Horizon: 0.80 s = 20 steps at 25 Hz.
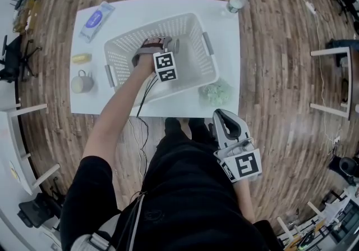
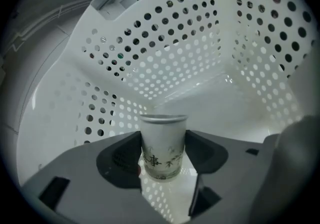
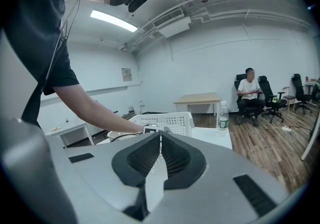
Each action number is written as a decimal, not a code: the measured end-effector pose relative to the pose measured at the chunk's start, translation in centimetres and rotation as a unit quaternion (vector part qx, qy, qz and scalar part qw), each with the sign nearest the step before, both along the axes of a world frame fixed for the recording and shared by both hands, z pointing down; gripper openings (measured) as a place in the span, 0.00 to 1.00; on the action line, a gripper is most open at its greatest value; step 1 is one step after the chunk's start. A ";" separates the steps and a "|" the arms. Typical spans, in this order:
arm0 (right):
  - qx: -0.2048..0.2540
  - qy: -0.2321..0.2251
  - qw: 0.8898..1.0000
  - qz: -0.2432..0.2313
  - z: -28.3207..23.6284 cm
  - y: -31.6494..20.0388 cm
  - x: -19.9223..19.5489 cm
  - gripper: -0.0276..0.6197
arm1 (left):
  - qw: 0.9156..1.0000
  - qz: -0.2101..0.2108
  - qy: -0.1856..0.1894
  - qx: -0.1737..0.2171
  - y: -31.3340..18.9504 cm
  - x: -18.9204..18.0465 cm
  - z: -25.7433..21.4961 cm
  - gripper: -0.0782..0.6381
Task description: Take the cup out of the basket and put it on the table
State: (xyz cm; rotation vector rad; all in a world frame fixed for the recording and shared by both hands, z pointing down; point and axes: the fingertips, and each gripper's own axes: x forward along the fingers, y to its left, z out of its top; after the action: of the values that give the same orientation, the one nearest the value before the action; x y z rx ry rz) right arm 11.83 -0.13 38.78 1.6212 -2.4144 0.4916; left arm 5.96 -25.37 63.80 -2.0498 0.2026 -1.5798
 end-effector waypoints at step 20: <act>0.041 -0.019 0.998 -0.042 -1.7 0.1 -1.1 0.08 | 0.953 -0.095 0.282 0.052 3.5 -0.7 -17.6 0.49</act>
State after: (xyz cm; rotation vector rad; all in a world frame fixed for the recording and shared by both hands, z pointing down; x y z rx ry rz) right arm 10.73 0.00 37.07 1.5471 -2.5500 0.4196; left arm 5.27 -21.86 46.22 -2.4043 0.6929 -1.0132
